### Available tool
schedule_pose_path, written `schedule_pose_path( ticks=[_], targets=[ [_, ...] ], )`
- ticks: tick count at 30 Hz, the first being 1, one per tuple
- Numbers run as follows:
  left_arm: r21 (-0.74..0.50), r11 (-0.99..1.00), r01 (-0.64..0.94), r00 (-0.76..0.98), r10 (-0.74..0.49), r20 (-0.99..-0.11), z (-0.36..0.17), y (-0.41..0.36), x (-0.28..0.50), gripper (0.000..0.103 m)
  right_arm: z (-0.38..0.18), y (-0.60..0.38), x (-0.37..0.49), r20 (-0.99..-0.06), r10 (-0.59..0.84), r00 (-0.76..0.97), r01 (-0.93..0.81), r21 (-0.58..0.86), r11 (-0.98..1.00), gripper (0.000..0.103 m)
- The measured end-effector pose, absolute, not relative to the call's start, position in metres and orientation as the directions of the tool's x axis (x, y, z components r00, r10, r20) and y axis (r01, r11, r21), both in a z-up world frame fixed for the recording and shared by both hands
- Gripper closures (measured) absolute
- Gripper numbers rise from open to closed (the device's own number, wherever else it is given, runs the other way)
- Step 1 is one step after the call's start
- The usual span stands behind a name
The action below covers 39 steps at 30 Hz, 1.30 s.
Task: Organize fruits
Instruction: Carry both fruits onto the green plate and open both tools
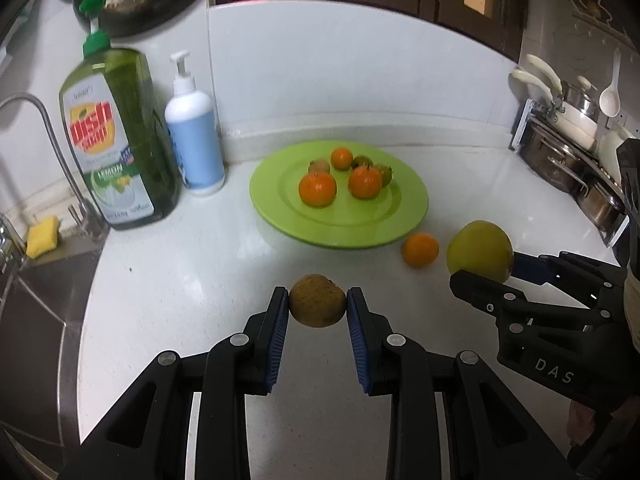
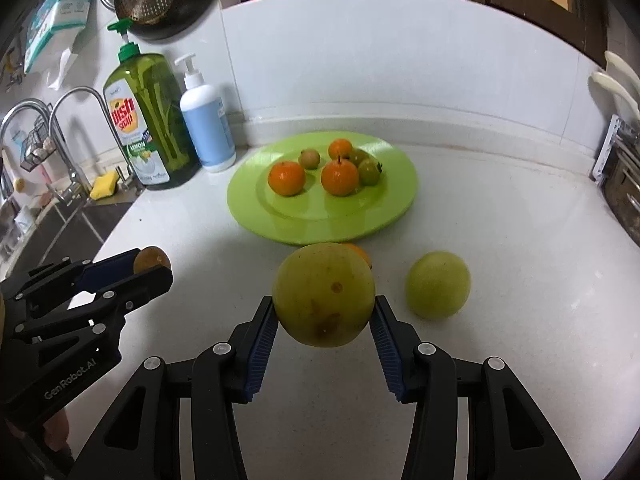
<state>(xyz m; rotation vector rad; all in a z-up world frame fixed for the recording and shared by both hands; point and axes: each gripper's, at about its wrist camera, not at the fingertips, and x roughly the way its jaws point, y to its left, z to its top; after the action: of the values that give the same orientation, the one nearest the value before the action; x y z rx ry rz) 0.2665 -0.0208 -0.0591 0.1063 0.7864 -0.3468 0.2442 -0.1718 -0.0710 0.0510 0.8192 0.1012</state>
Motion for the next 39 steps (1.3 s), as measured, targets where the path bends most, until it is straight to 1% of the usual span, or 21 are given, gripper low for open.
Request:
schedule_pose_path(
  ticks=[9,13,20,25,32,39],
  targets=[
    [-0.022,0.937,0.348,0.695,-0.274,-0.664,-0.035,-0.02,0.276,0.073,-0.048,-0.171,0.249,-0.708,0.12,0.696,-0.073,0.096,0.993,0.055],
    [-0.009,0.941,0.339,0.716,-0.265,-0.646,-0.025,-0.018,0.284,0.073,-0.036,-0.169,0.259,-0.693,0.102,0.713,-0.07,0.074,0.995,0.055],
    [0.004,0.941,0.338,0.735,-0.261,-0.626,-0.011,-0.015,0.307,0.073,-0.02,-0.164,0.28,-0.675,0.092,0.733,-0.078,0.05,0.996,0.055],
    [0.014,0.934,0.357,0.739,-0.273,-0.616,-0.005,-0.017,0.329,0.073,-0.019,-0.16,0.297,-0.682,0.102,0.724,-0.088,0.055,0.995,0.055],
    [0.012,0.923,0.384,0.721,-0.292,-0.629,-0.006,-0.024,0.364,0.073,-0.027,-0.157,0.324,-0.711,0.108,0.695,-0.084,0.069,0.994,0.055],
    [-0.008,0.903,0.429,0.667,-0.322,-0.672,-0.021,-0.032,0.401,0.073,-0.043,-0.157,0.348,-0.752,0.119,0.649,-0.065,0.102,0.993,0.055]
  ],
)
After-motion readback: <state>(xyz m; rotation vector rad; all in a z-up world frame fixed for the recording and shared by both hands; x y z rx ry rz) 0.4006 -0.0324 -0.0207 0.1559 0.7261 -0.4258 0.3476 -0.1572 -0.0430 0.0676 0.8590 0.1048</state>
